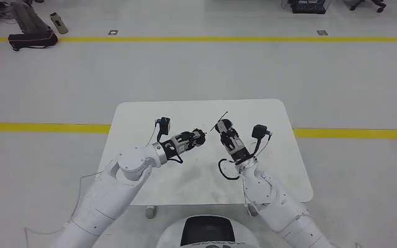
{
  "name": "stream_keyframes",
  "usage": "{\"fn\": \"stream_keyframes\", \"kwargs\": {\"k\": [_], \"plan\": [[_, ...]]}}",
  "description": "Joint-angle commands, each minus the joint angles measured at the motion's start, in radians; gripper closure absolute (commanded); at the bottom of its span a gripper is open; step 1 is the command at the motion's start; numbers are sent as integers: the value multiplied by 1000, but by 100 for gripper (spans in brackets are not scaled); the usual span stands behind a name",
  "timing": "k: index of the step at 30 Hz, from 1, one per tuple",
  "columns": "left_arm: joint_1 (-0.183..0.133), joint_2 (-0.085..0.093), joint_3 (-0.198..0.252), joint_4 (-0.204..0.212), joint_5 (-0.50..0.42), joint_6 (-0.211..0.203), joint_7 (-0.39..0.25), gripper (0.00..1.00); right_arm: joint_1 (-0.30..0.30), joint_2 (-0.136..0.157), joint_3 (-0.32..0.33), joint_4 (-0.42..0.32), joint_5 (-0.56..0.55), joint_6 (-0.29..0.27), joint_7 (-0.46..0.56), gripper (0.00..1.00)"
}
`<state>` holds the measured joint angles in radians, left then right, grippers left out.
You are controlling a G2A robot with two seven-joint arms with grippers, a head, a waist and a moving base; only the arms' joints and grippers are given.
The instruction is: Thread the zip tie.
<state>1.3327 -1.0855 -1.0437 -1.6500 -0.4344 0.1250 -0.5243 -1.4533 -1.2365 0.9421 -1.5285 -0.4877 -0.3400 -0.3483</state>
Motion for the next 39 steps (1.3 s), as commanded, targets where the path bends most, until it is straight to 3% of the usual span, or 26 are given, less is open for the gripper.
{"fn": "stream_keyframes", "kwargs": {"k": [1, 16, 39], "plan": [[0, 0, 0, 0, 0, 0, 0, 100, 8, 3, -16, 8, -2, 0, -19, 100], [0, 0, 0, 0, 0, 0, 0, 100, 8, -1, -10, 23, -38, 0, -39, 100], [0, 0, 0, 0, 0, 0, 0, 100, 35, -9, -53, 75, -67, 0, -115, 100]]}}
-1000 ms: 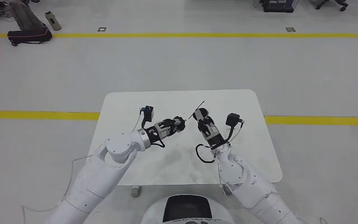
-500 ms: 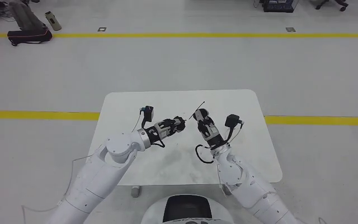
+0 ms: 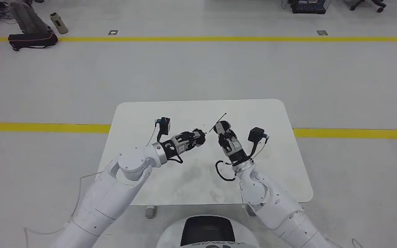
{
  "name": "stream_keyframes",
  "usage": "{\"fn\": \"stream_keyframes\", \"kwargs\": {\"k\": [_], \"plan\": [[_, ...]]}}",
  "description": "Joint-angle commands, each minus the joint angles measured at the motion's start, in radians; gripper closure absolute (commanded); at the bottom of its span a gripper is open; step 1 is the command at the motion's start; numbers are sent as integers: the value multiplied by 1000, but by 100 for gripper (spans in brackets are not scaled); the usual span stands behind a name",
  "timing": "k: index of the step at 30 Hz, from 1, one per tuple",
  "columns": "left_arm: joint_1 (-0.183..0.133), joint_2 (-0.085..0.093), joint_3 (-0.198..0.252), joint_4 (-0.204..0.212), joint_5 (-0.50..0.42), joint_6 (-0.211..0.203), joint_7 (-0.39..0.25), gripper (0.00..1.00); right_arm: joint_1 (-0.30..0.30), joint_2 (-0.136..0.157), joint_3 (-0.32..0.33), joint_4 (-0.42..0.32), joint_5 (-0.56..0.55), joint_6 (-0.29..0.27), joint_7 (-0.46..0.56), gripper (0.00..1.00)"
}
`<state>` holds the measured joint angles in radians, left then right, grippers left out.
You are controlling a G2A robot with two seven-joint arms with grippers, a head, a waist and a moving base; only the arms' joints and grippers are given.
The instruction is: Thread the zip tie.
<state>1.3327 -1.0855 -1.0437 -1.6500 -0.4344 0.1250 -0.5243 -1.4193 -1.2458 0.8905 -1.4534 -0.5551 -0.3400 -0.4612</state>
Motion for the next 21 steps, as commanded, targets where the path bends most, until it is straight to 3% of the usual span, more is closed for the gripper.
{"fn": "stream_keyframes", "kwargs": {"k": [1, 21], "plan": [[0, 0, 0, 0, 0, 0, 0, 100, 2, 1, -3, 0, 1, 0, -3, 100], [0, 0, 0, 0, 0, 0, 0, 100, 18, 14, -25, -6, 12, 0, -14, 100]]}}
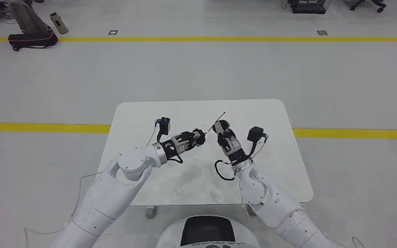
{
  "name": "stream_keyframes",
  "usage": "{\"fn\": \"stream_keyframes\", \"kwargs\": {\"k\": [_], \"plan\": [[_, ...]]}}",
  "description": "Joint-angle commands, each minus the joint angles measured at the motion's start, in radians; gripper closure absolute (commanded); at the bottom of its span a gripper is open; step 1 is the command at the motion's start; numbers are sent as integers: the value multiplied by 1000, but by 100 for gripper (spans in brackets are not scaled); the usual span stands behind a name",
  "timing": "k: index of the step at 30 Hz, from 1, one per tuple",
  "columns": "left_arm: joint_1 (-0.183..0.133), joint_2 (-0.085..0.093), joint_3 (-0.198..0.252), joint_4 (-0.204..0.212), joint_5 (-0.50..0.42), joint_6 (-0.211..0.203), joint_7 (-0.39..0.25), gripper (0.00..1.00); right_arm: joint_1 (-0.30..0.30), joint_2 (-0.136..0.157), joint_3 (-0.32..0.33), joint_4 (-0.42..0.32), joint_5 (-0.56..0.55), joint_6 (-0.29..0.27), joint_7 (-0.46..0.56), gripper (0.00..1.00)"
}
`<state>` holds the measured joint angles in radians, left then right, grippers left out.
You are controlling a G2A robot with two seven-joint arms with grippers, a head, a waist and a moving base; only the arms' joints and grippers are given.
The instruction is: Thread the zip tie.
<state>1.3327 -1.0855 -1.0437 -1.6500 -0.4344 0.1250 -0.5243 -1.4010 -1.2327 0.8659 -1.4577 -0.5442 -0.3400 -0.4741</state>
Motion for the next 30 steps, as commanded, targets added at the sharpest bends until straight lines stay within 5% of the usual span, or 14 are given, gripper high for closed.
{"fn": "stream_keyframes", "kwargs": {"k": [1, 30], "plan": [[0, 0, 0, 0, 0, 0, 0, 100, 0, 2, 0, -3, 3, 0, -2, 100], [0, 0, 0, 0, 0, 0, 0, 100, 7, 40, -28, -21, 28, 0, -11, 100]]}}
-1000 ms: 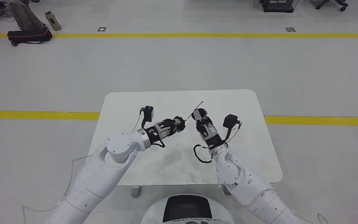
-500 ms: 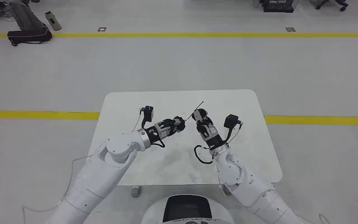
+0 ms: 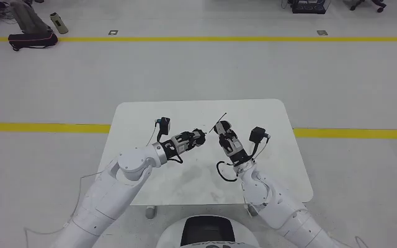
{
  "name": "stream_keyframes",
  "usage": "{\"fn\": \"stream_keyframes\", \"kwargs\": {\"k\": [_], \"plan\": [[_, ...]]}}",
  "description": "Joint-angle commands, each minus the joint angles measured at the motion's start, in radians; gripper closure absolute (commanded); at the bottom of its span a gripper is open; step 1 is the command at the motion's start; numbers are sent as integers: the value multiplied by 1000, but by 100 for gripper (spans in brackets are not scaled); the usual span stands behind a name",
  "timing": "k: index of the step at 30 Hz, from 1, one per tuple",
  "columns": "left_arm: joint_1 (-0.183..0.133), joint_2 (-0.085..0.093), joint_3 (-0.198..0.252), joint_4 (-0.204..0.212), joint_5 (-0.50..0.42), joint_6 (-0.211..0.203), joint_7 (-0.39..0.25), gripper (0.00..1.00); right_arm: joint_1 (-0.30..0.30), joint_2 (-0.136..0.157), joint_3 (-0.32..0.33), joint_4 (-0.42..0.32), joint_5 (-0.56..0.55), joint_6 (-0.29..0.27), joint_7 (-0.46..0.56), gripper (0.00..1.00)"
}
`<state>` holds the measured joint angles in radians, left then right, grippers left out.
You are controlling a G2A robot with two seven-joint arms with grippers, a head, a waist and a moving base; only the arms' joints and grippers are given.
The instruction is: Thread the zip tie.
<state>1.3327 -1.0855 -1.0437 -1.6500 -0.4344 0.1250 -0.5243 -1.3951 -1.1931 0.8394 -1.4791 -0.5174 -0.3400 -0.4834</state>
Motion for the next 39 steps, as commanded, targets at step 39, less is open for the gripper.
{"fn": "stream_keyframes", "kwargs": {"k": [39], "plan": [[0, 0, 0, 0, 0, 0, 0, 100, 43, 12, -54, 39, 17, 0, -35, 100]]}}
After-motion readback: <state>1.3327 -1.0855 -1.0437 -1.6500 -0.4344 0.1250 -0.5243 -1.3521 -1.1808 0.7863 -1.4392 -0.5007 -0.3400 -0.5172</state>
